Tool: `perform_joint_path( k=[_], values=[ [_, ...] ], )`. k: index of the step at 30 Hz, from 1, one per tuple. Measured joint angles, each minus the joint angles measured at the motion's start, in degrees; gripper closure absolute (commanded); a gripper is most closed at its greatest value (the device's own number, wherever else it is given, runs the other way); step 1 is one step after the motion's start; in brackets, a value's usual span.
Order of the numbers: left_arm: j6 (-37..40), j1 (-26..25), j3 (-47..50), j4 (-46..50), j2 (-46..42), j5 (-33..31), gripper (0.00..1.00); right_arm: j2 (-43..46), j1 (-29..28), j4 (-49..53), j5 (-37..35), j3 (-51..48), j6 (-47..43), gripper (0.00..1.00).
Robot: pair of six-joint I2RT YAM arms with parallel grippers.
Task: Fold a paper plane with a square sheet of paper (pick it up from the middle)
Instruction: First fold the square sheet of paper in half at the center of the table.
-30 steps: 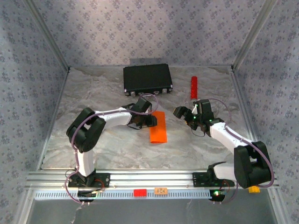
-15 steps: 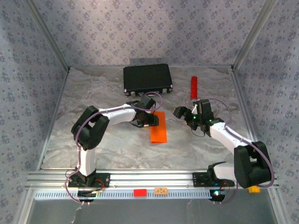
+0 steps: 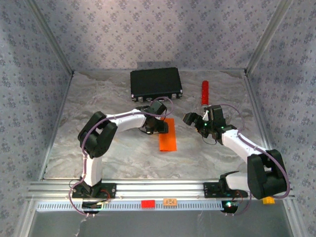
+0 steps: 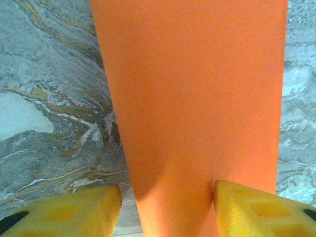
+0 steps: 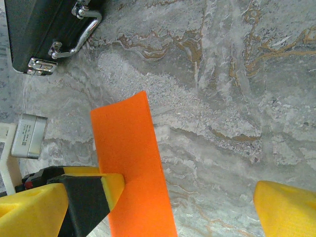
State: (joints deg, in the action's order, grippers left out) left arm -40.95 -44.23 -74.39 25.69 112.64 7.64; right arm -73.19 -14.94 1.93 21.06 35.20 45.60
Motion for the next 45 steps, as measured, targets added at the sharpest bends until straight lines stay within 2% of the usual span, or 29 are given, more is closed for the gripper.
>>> perform_joint_path(
  k=[38, 41, 45],
  values=[
    [1.0, -0.5, -2.6, 3.0, 1.6, -1.3, 0.44, -0.4, -0.1, 0.0, 0.0, 0.0, 0.0, 0.03],
    [1.1, -0.5, -2.6, 3.0, 1.6, -1.3, 0.44, -0.5, -0.2, 0.0, 0.3, 0.0, 0.0, 0.10],
    [1.1, -0.5, -2.6, 3.0, 1.7, -1.3, 0.44, -2.1, -0.3, -0.6, 2.1, 0.1, -0.2, 0.33]
  ],
)
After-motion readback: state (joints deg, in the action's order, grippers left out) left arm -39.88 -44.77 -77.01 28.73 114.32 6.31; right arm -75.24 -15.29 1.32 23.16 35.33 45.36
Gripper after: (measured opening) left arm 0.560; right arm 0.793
